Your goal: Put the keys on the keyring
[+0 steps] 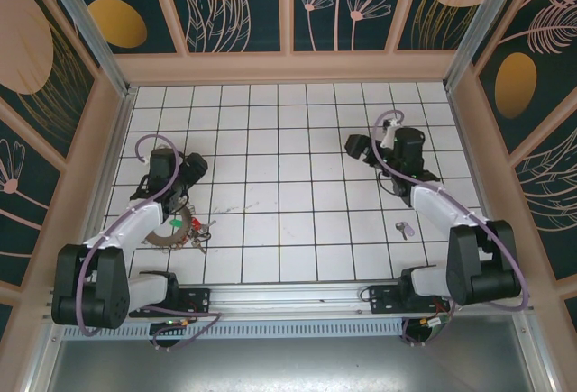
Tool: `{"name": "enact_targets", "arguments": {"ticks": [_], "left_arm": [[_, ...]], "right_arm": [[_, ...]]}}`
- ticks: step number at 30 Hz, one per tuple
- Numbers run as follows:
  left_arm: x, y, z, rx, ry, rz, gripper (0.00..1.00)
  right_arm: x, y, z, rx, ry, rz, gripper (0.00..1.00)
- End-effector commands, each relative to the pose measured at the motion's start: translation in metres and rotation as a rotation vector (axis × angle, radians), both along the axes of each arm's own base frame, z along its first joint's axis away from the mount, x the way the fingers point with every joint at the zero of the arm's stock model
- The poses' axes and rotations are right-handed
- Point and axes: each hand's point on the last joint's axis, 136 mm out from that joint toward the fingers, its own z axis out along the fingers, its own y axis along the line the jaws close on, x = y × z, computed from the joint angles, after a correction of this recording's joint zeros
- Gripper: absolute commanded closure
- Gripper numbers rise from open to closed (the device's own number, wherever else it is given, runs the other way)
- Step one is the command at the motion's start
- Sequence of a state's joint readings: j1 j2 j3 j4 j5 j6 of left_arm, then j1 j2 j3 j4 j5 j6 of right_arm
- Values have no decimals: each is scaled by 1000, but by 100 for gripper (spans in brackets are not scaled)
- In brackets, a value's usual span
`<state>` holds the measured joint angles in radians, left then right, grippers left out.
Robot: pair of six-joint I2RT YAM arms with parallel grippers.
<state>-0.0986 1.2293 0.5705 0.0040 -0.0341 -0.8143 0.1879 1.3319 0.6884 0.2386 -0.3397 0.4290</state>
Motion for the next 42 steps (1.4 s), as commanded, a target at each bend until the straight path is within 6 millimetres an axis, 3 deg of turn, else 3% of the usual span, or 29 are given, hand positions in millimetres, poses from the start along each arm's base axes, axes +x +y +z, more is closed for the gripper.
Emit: {"name": "enact_targets", "arguments": {"ticks": [1, 5, 10, 26, 35, 42], "left_arm": [[-19, 14, -7, 56, 100, 90, 18], [-33, 20, -24, 54, 144, 139, 16], [-37, 17, -39, 43, 188, 131, 16], [-56, 31, -69, 90, 281, 221, 11], [-36, -3, -80, 4, 257, 57, 15], [-16, -49, -70, -69, 191, -102, 16]], "right_arm": [[6, 21, 8, -12, -2, 39, 9], [8, 43, 5, -16, 12, 80, 9], [9, 57, 2, -14, 21, 100, 9], [8, 55, -11, -42, 58, 78, 8], [9, 57, -17, -33, 75, 80, 8], [7, 55, -23, -44, 86, 74, 8]]}}
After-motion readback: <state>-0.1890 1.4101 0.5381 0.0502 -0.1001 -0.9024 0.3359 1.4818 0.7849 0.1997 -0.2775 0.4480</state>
